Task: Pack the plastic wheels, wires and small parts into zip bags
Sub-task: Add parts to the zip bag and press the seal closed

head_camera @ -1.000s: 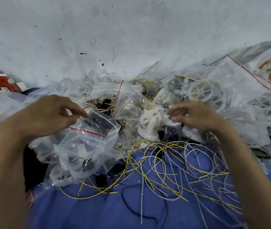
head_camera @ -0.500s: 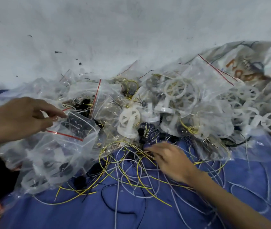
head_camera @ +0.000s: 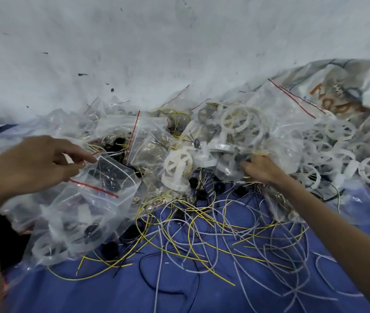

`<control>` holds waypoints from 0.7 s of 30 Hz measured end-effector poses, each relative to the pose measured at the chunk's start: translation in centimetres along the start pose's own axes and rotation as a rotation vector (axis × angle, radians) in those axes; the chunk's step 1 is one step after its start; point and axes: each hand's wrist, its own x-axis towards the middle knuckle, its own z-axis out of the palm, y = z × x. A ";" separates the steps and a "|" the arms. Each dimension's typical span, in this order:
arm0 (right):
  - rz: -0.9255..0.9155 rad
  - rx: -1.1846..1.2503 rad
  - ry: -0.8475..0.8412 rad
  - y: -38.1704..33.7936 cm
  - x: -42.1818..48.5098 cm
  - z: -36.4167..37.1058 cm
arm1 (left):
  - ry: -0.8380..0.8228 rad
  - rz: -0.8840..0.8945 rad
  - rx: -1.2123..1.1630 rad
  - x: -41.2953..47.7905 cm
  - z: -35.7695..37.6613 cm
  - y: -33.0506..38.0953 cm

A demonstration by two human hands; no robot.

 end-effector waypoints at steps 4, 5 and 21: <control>0.148 0.675 -0.019 -0.9 3.1 -1.6 | -0.011 -0.007 -0.008 0.1 0.0 -0.5; 0.149 0.786 -0.056 -1.0 3.6 -2.1 | -0.010 -0.009 -0.003 0.2 0.0 -0.7; -0.029 -0.100 -0.034 1.1 2.2 0.9 | -0.019 0.021 -0.022 0.6 1.0 0.0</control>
